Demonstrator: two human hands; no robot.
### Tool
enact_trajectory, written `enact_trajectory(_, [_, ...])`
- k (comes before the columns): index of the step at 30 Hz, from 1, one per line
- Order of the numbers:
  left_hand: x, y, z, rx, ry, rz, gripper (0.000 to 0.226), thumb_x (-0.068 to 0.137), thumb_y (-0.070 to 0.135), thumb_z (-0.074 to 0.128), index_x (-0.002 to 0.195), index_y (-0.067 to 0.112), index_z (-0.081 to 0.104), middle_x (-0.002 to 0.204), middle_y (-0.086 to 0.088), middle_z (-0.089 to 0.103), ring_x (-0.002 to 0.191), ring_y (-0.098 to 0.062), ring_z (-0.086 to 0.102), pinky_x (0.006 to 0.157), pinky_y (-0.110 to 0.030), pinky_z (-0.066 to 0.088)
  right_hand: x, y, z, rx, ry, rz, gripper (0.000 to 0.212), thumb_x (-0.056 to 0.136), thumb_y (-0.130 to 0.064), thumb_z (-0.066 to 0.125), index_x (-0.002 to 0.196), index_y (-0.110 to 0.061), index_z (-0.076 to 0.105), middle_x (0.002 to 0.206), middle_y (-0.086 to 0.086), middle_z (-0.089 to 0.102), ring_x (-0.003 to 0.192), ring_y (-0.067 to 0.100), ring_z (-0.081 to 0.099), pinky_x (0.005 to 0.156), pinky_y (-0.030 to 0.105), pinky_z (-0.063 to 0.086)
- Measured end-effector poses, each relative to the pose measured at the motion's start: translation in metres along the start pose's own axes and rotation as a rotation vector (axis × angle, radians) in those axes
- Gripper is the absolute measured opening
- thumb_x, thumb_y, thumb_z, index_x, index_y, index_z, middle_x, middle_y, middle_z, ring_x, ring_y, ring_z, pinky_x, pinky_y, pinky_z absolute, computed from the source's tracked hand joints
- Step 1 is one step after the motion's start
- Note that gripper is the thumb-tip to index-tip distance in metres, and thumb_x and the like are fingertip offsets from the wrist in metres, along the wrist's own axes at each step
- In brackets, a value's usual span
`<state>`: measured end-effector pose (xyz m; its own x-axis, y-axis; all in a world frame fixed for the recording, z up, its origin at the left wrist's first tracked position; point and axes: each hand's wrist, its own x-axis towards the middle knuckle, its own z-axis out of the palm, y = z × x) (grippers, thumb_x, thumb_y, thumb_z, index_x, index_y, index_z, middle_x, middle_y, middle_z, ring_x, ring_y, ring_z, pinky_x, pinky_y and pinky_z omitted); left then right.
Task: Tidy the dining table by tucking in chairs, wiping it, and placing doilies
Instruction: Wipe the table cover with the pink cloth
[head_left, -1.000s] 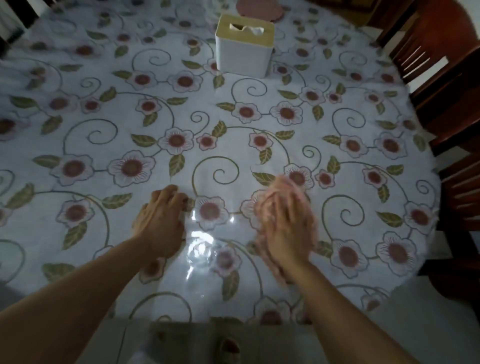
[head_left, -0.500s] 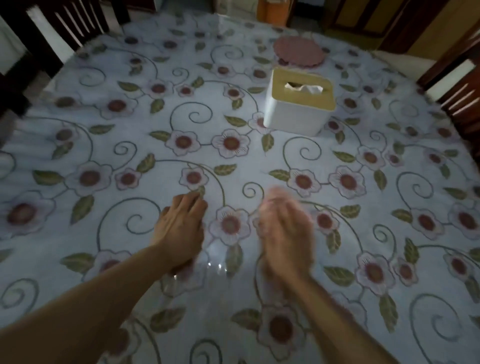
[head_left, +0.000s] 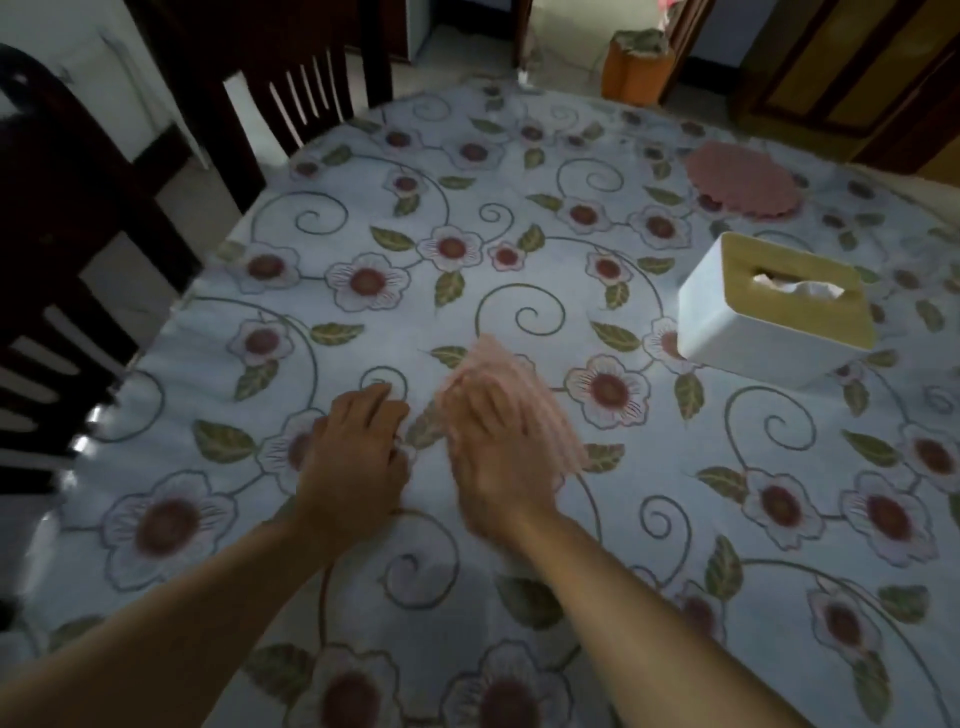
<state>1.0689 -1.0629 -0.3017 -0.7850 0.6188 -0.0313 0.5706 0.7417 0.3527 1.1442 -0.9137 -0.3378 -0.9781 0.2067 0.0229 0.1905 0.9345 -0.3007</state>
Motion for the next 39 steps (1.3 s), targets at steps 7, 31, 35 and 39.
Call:
enact_trajectory(7, [-0.006, -0.063, -0.023, -0.003, 0.070, -0.080, 0.058, 0.071, 0.034, 0.037, 0.110, 0.000, 0.062, 0.127, -0.024, 0.054, 0.114, -0.043, 0.050, 0.091, -0.051, 0.044, 0.073, 0.040, -0.017, -0.103, 0.027, 0.327, 0.056, 0.100, -0.039, 0.018, 0.151, -0.017, 0.014, 0.160, 0.005, 0.009, 0.147, 0.022, 0.002, 0.120, 0.043, 0.004])
enact_trajectory(31, [-0.135, -0.072, -0.019, -0.095, 0.131, -0.243, 0.044, 0.074, -0.005, 0.050, 0.117, 0.002, 0.051, 0.129, -0.022, 0.045, 0.122, -0.036, 0.035, 0.097, -0.045, 0.037, -0.090, -0.131, 0.039, 0.013, 0.030, -0.143, 0.053, 0.097, -0.020, 0.038, 0.149, -0.022, 0.027, 0.157, 0.002, 0.024, 0.143, 0.026, 0.023, 0.115, 0.037, 0.001])
enact_trajectory(35, [-0.174, -0.044, -0.015, -0.009, 0.051, -0.234, 0.041, 0.075, -0.004, 0.051, 0.114, 0.008, 0.049, 0.125, -0.014, 0.045, 0.114, -0.033, 0.038, 0.084, -0.045, 0.042, -0.194, -0.149, 0.042, 0.027, -0.148, -0.443, 0.051, 0.093, -0.026, 0.041, 0.144, -0.020, 0.035, 0.153, 0.005, 0.034, 0.143, 0.027, 0.024, 0.117, 0.045, 0.008])
enact_trajectory(39, [-0.215, -0.014, -0.004, 0.005, -0.011, -0.147, 0.048, 0.070, -0.006, 0.056, 0.117, 0.005, 0.052, 0.132, -0.014, 0.043, 0.118, -0.036, 0.036, 0.086, -0.048, 0.045, -0.233, -0.072, 0.016, -0.011, -0.055, -0.031, 0.056, 0.096, -0.028, 0.020, 0.151, -0.026, 0.009, 0.160, 0.001, 0.009, 0.147, 0.024, 0.005, 0.118, 0.040, -0.003])
